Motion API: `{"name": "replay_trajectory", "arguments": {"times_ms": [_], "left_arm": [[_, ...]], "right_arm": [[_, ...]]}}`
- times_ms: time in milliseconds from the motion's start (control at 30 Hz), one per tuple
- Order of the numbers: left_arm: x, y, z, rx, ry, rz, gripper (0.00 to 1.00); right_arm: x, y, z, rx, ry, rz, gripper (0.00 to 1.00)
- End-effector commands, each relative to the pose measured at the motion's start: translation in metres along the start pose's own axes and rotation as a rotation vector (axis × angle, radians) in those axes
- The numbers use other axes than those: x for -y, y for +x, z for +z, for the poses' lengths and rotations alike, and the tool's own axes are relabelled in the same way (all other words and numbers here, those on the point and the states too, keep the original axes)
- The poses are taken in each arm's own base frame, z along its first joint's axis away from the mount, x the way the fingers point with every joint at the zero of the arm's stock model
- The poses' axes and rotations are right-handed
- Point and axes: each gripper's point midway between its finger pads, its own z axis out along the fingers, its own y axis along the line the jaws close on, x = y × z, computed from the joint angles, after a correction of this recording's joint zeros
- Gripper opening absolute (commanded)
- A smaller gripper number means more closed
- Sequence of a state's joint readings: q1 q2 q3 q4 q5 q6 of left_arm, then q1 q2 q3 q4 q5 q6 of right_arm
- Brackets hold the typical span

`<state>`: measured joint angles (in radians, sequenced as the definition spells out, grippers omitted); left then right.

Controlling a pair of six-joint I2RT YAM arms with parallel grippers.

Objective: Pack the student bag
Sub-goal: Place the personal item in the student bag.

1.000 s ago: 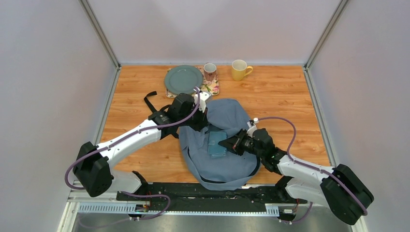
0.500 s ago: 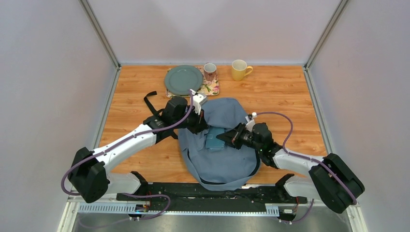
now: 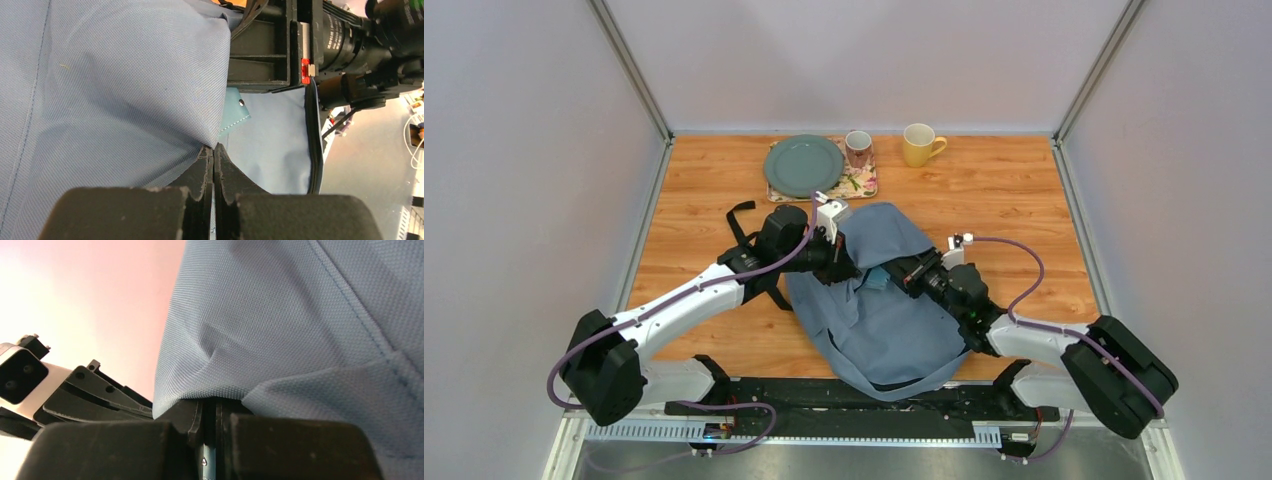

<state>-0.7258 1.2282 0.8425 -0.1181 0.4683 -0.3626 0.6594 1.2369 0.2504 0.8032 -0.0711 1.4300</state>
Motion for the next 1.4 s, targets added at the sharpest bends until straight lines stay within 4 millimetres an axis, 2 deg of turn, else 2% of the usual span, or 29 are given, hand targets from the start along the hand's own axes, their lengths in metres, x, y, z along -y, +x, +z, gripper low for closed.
{"name": "replay_trajectory", "arguments": {"times_ms": [0, 33, 67, 100, 133, 167, 200, 233, 300, 367, 400, 433, 467, 500, 533, 567, 600, 633, 667, 733, 833, 933, 967, 1067, 1133, 1167, 1233, 1267, 1367], "left_arm": [[0.045, -0.024, -0.008, 0.066, 0.181, 0.019, 0.0], [0.044, -0.025, -0.008, 0.07, 0.175, 0.016, 0.0], [0.043, -0.025, -0.007, 0.074, 0.172, 0.016, 0.0], [0.042, -0.026, -0.007, 0.078, 0.165, 0.008, 0.0], [0.042, -0.027, -0.007, 0.082, 0.163, 0.006, 0.0], [0.041, -0.026, -0.006, 0.082, 0.158, 0.002, 0.0], [0.039, -0.026, -0.006, 0.085, 0.147, -0.001, 0.0], [0.038, -0.026, -0.006, 0.087, 0.142, -0.002, 0.0], [0.036, -0.026, -0.006, 0.087, 0.134, -0.006, 0.0], [0.034, -0.025, -0.007, 0.088, 0.127, -0.007, 0.0], [0.032, -0.026, -0.008, 0.093, 0.117, -0.004, 0.0], [0.031, -0.025, -0.01, 0.095, 0.11, -0.005, 0.0], [0.026, -0.021, -0.01, 0.088, 0.093, -0.011, 0.0], [0.023, -0.022, -0.012, 0.095, 0.078, -0.01, 0.0], [0.018, -0.02, -0.013, 0.095, 0.066, -0.018, 0.0], [0.015, -0.016, -0.013, 0.088, 0.056, -0.025, 0.0], [0.013, -0.016, -0.014, 0.094, 0.045, -0.029, 0.0], [0.009, -0.014, -0.014, 0.094, 0.033, -0.035, 0.0], [0.006, -0.01, -0.014, 0.088, 0.026, -0.042, 0.0], [0.003, -0.008, -0.014, 0.09, 0.013, -0.05, 0.0], [0.001, -0.006, -0.014, 0.09, 0.012, -0.055, 0.0], [0.002, -0.006, -0.013, 0.092, 0.017, -0.053, 0.0], [0.003, -0.008, -0.014, 0.096, 0.018, -0.049, 0.0], [0.004, -0.008, -0.014, 0.096, 0.028, -0.047, 0.0], [0.005, -0.01, -0.014, 0.098, 0.035, -0.044, 0.0], [0.006, -0.01, -0.013, 0.096, 0.039, -0.042, 0.0], [0.009, -0.01, -0.013, 0.09, 0.055, -0.041, 0.0], [0.008, -0.008, -0.011, 0.08, 0.058, -0.045, 0.0], [0.006, -0.002, -0.008, 0.052, 0.06, -0.052, 0.0]], "right_arm": [[-0.054, -0.048, 0.007, 0.355, -0.088, -0.043, 0.0], [-0.054, -0.035, 0.008, 0.348, -0.078, -0.045, 0.0], [-0.048, -0.031, 0.011, 0.363, -0.048, -0.044, 0.0], [-0.032, -0.037, 0.011, 0.432, 0.028, -0.053, 0.0], [-0.035, -0.018, 0.015, 0.41, 0.035, -0.023, 0.0], [-0.029, -0.012, 0.019, 0.413, 0.062, -0.027, 0.0], [-0.013, -0.007, 0.025, 0.422, 0.109, -0.042, 0.0], [-0.017, 0.006, 0.031, 0.399, 0.105, -0.038, 0.01], [-0.002, 0.016, 0.042, 0.378, 0.145, -0.072, 0.05], [-0.005, 0.028, 0.051, 0.332, 0.156, -0.118, 0.13], [0.015, 0.03, 0.048, 0.309, 0.25, -0.165, 0.16], [0.02, 0.032, 0.045, 0.306, 0.282, -0.188, 0.19], [0.025, 0.03, 0.04, 0.313, 0.311, -0.205, 0.3], [0.043, 0.028, 0.03, 0.3, 0.387, -0.256, 0.36], [0.034, 0.024, 0.024, 0.301, 0.373, -0.286, 0.38], [0.034, 0.022, 0.018, 0.297, 0.386, -0.317, 0.48], [0.045, 0.021, 0.009, 0.266, 0.442, -0.399, 0.57], [0.041, 0.017, 0.004, 0.259, 0.447, -0.433, 0.59], [0.028, 0.015, -0.002, 0.256, 0.425, -0.449, 0.67], [0.03, 0.012, -0.014, 0.208, 0.469, -0.522, 0.72], [0.028, 0.013, -0.023, 0.154, 0.483, -0.549, 0.71], [0.036, 0.017, -0.022, 0.109, 0.499, -0.518, 0.5], [0.037, 0.019, -0.021, 0.1, 0.5, -0.515, 0.37], [0.029, 0.03, -0.007, 0.06, 0.445, -0.507, 0.19], [0.02, 0.038, 0.007, 0.041, 0.399, -0.497, 0.15], [0.006, 0.04, 0.016, 0.041, 0.352, -0.496, 0.14], [0.006, 0.046, 0.028, 0.022, 0.343, -0.497, 0.13], [-0.008, 0.049, 0.037, 0.02, 0.301, -0.495, 0.13], [-0.008, 0.054, 0.049, 0.006, 0.297, -0.509, 0.14]]}}
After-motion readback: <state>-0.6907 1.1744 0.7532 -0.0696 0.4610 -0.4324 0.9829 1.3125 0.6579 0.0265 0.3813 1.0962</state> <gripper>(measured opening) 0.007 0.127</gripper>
